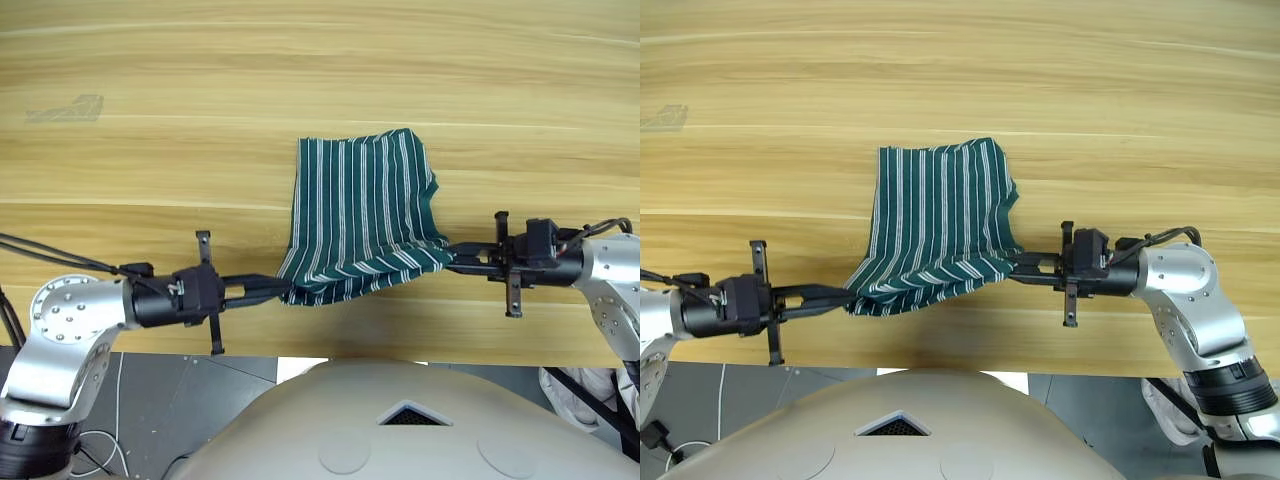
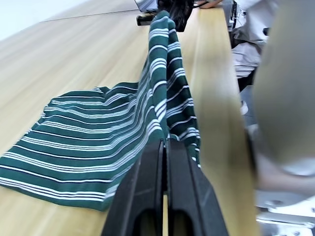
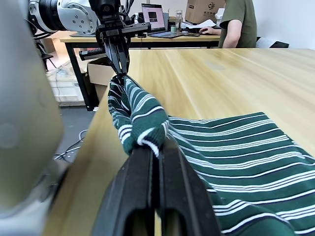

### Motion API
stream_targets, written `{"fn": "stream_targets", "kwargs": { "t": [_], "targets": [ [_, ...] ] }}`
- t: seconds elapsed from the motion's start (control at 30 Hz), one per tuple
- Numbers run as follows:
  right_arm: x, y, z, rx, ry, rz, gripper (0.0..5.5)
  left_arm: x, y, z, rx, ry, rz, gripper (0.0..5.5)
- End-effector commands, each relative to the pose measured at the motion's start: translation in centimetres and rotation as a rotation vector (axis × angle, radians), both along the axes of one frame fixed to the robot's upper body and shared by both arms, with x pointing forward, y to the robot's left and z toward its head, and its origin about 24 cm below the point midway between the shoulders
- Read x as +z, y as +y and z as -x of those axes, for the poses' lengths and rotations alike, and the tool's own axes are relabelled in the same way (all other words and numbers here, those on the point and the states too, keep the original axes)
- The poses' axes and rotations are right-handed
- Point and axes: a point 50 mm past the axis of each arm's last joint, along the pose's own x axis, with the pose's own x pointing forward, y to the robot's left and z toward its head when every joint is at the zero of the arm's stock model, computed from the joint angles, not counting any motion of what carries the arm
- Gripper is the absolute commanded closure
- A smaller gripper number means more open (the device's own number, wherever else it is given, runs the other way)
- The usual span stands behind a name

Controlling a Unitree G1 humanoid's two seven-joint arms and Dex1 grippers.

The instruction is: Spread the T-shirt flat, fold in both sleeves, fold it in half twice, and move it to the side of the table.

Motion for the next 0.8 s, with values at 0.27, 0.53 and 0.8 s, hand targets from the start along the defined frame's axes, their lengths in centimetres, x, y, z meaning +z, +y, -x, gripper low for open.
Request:
{"fn": "stream_targets", "kwargs": {
  "t": [0.27,0.53,0.8],
  "targets": [
    [0.0,-1.1,0.8,-0.042,-0.025,0.049,5.5,2.0,0.5,1.2,0.003,0.023,-0.017,5.46],
    [-0.3,-0.2,-6.8,-0.184,-0.178,0.037,5.5,-1.2,0.8,-7.2,0.215,-0.133,-0.057,5.46],
    [-1.1,0.1,-11.7,-0.263,-0.203,0.04,5.5,-3.0,-0.5,-11.8,0.301,-0.175,-0.013,5.46]
  ]
}}
